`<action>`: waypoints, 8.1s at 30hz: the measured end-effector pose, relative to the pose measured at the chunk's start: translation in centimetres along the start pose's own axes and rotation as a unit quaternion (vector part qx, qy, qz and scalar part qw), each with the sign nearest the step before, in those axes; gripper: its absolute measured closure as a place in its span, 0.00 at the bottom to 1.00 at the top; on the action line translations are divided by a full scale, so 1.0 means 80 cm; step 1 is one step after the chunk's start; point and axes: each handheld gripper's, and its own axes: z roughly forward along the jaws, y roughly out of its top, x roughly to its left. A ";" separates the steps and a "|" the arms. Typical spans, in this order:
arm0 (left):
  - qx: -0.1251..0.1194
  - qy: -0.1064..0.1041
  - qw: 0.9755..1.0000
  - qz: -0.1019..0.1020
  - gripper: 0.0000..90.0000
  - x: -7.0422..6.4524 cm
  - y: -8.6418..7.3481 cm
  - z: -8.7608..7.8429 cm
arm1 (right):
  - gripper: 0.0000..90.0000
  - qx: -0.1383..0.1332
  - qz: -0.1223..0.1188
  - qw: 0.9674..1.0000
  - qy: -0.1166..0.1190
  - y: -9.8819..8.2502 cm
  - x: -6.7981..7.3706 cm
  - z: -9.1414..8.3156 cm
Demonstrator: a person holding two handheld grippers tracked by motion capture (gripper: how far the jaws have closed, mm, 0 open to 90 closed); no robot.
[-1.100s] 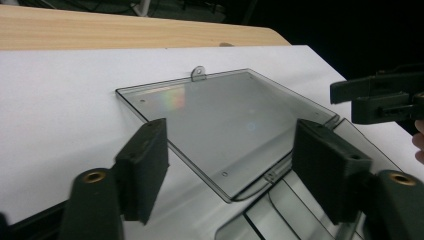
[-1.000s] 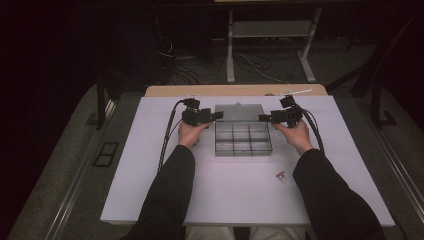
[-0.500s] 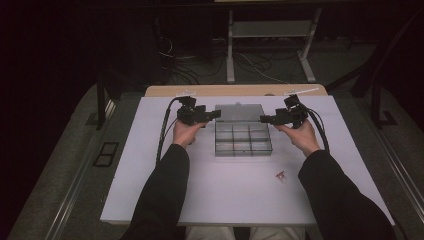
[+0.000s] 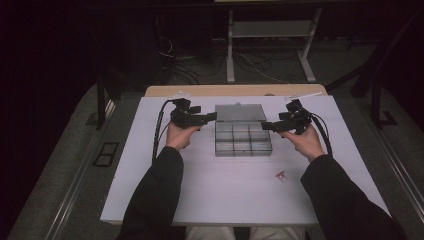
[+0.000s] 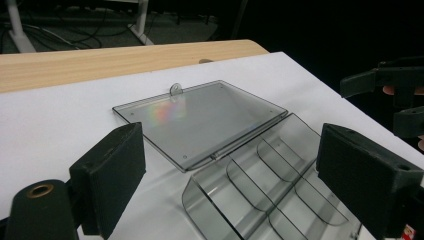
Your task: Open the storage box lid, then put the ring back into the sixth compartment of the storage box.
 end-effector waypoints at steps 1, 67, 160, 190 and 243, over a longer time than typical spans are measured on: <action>-0.003 0.000 1.000 0.000 0.13 -0.001 0.000 -0.002 | 0.01 0.000 0.000 1.000 0.001 -0.001 0.002 -0.001; -0.007 -0.069 0.996 0.060 0.06 -0.078 -0.078 -0.090 | 0.01 0.084 -0.048 0.995 0.015 -0.118 0.042 -0.047; 0.025 -0.068 0.995 0.062 0.00 -0.083 -0.154 -0.121 | 0.79 0.093 -0.090 0.991 0.024 -0.098 0.040 -0.076; 0.026 -0.069 0.995 0.064 0.00 -0.083 -0.156 -0.119 | 0.79 0.086 -0.125 0.988 0.022 -0.045 0.058 -0.085; 0.025 -0.070 0.995 0.060 0.00 -0.083 -0.155 -0.119 | 0.79 0.080 -0.140 0.987 0.010 0.033 0.066 -0.038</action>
